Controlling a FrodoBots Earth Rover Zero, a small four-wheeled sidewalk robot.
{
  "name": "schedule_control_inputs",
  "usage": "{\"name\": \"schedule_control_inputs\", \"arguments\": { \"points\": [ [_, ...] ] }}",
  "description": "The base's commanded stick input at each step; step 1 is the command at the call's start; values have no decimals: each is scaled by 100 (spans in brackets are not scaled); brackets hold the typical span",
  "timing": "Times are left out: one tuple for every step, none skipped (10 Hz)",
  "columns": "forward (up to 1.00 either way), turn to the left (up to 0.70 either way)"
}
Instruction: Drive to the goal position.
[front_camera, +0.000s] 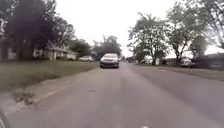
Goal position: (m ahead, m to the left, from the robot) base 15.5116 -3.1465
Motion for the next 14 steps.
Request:
{"name": "schedule_control_inputs", "arguments": {
  "points": [
    [70,0],
    [70,0],
    [70,0],
    [70,0],
    [70,0],
    [70,0],
    [70,0],
    [70,0],
    [70,0],
    [70,0],
    [70,0],
    [70,0],
    [70,0],
    [70,0]
  ]
}}
